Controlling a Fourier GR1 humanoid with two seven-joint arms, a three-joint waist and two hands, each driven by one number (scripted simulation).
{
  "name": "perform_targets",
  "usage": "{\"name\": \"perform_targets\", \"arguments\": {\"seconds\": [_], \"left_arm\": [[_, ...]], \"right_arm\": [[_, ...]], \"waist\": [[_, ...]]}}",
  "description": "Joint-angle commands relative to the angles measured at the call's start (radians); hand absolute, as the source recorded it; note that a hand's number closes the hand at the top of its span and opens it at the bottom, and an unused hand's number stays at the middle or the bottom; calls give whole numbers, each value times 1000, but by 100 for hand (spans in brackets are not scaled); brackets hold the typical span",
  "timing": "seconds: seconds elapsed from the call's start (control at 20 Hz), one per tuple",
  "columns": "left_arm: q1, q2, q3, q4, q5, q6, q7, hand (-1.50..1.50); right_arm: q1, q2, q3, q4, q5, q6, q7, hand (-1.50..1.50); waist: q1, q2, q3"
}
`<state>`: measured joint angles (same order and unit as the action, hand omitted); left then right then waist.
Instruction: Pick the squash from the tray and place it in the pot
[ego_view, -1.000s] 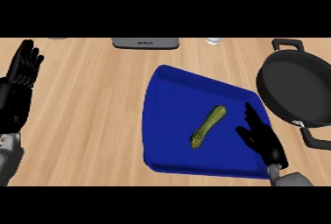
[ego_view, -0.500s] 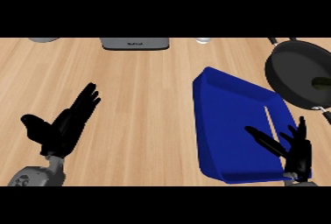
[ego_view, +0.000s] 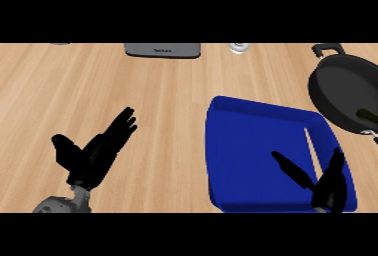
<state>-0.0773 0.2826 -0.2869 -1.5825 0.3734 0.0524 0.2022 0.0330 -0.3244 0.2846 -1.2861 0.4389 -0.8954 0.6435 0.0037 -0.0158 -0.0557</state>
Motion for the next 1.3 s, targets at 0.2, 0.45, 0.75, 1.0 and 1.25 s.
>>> {"name": "perform_targets", "arguments": {"seconds": [0.2,0.45,0.75,1.0,1.25], "left_arm": [[14,-17,-31,-1,-3,-7,11,0],[-2,-19,-19,-12,6,0,29,0],[10,1,9,-2,15,-14,13,0],[24,13,-5,-33,7,-19,37,0],[40,-9,-21,-36,-2,-11,31,0]], "right_arm": [[-87,91,49,-62,139,141,415,-150],[-181,139,33,-118,240,243,681,-150],[-305,261,-23,-151,386,354,842,-150],[-365,322,-62,-99,449,389,844,-150],[-406,324,-82,-18,448,442,845,-150]], "waist": [[23,13,36],[22,8,40],[14,8,44],[12,7,49],[12,8,50]]}}
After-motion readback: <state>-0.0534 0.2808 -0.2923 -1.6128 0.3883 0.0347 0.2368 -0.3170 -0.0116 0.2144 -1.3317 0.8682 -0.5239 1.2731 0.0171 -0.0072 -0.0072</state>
